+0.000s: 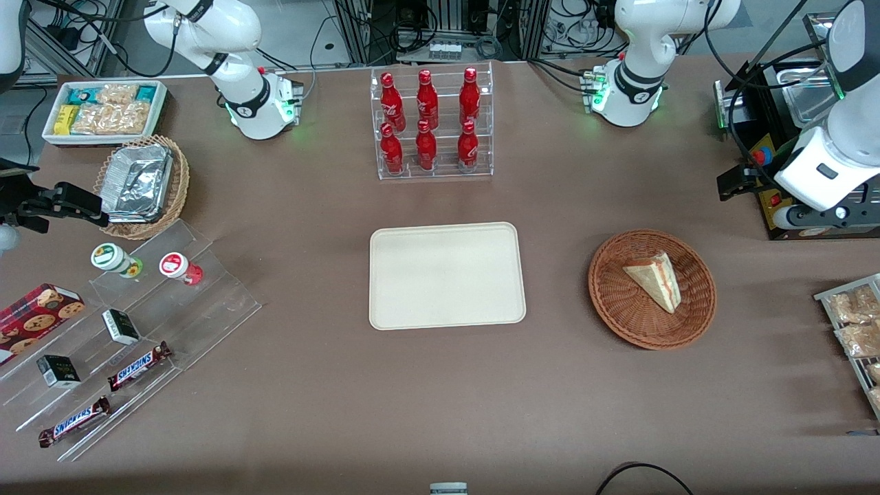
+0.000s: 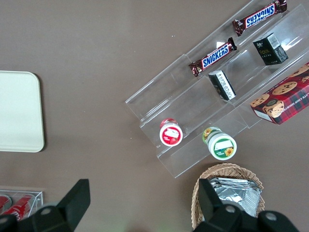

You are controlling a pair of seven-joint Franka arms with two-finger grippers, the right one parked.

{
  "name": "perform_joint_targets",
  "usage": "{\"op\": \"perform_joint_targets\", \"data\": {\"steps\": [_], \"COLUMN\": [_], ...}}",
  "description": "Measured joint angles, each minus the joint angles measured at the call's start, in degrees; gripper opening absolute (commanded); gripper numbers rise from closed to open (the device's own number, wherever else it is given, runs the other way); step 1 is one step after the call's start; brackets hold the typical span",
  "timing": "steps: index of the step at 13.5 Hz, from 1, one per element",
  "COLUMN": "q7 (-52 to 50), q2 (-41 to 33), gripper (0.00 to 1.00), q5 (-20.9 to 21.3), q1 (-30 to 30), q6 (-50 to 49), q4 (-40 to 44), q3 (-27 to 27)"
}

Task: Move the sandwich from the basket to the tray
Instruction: 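Move the left gripper over the wicker basket above the wrapped sandwich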

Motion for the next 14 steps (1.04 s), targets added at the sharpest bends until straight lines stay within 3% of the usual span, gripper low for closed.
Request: {"op": "perform_joint_targets", "data": {"steps": [7, 14], "q7": [0.0, 0.0], "q2": [2.5, 4.9], "gripper": [1.0, 1.0], "q5": [-0.2, -1.3], "q1": [-0.1, -0.4], "q6": [0.9, 14.6], "q4": [0.4, -10.1], "q3": [-0.1, -0.3]}}
